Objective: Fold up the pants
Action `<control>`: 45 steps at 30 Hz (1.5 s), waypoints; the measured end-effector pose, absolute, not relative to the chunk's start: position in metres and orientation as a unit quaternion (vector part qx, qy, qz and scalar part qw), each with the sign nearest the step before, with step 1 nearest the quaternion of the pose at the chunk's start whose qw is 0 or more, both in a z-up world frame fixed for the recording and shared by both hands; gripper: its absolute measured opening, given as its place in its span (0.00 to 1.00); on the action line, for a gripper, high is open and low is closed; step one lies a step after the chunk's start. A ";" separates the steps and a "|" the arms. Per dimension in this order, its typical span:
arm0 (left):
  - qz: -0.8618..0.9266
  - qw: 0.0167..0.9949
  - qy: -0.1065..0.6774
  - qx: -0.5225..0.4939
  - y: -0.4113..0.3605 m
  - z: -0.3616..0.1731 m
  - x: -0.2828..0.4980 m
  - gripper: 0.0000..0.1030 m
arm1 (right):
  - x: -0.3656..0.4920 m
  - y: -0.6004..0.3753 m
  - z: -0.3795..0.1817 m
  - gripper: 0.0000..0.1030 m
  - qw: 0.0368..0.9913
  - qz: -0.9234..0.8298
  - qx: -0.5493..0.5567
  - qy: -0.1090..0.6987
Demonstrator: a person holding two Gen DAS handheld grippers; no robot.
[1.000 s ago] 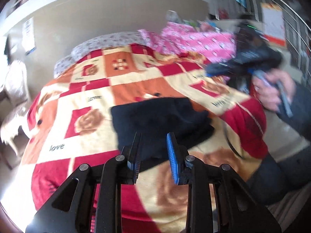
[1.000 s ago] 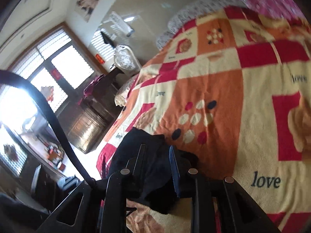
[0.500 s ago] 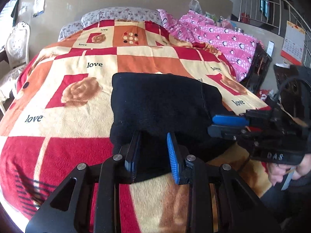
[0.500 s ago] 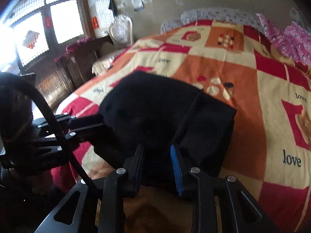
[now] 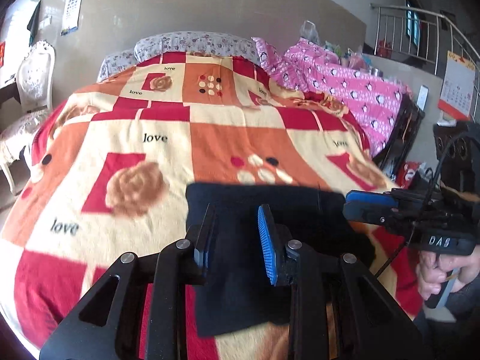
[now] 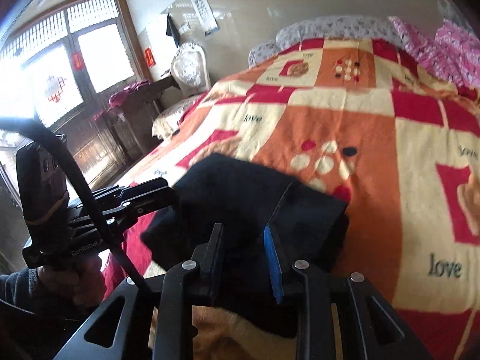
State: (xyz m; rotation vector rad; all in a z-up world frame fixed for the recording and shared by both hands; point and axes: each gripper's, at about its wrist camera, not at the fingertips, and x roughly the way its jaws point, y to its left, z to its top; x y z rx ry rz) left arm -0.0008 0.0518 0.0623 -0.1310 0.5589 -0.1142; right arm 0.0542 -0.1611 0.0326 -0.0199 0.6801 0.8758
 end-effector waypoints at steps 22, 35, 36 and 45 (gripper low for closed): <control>-0.020 0.916 0.391 -0.086 0.062 0.027 0.087 0.26 | 0.120 -0.139 -0.001 0.27 0.835 0.426 -0.046 0.345; -0.093 0.876 0.362 -0.304 0.131 0.011 0.014 0.63 | 0.101 -0.214 -0.001 0.68 0.811 0.393 0.130 0.413; -0.108 0.866 0.372 -0.317 0.128 0.004 0.017 0.63 | 0.104 -0.209 -0.009 0.68 0.802 0.395 0.135 0.426; -0.136 0.834 0.377 -0.378 0.122 -0.011 0.034 0.64 | 0.109 -0.199 -0.027 0.67 0.791 0.424 0.158 0.411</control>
